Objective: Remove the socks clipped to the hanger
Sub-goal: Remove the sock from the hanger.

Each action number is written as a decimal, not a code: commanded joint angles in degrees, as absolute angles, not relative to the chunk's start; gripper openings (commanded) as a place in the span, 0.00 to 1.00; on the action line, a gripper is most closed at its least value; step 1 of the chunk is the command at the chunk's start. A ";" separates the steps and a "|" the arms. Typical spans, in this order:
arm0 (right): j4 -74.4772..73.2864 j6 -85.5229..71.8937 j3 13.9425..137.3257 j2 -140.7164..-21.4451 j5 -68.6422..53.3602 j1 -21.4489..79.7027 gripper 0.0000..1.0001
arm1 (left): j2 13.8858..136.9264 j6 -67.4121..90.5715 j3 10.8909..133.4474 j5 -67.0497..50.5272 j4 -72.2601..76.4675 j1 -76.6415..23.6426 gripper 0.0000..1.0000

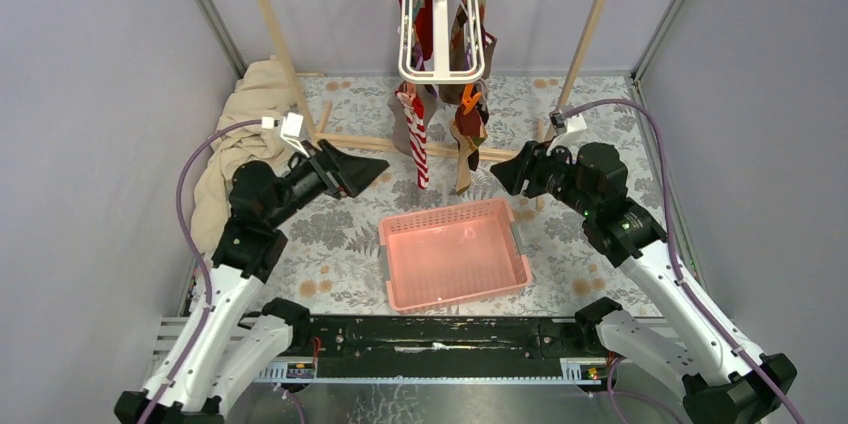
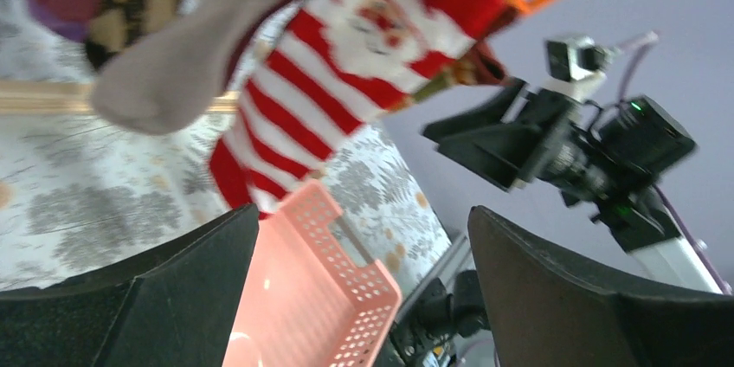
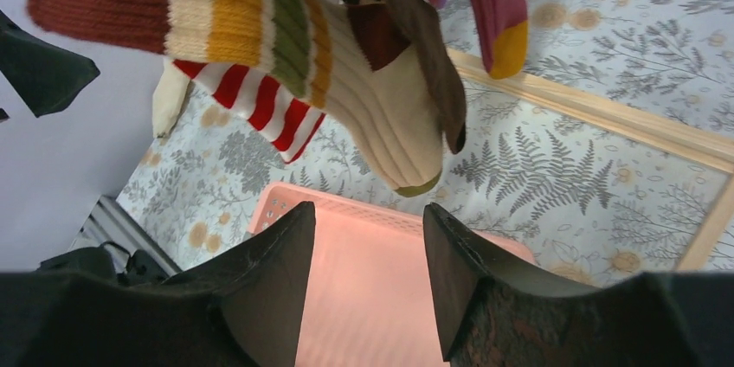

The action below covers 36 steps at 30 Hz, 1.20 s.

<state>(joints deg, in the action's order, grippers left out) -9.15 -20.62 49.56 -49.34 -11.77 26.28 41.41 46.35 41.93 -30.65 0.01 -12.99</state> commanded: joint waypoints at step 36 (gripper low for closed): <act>26.72 -28.25 40.68 -67.48 2.80 37.34 0.54 | 46.80 35.42 49.54 7.52 -6.31 -53.15 0.98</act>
<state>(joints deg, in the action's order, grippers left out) 21.41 -27.16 40.51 -66.54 -0.47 36.71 46.35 36.84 47.22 5.17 -7.42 -52.58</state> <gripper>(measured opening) 0.492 0.986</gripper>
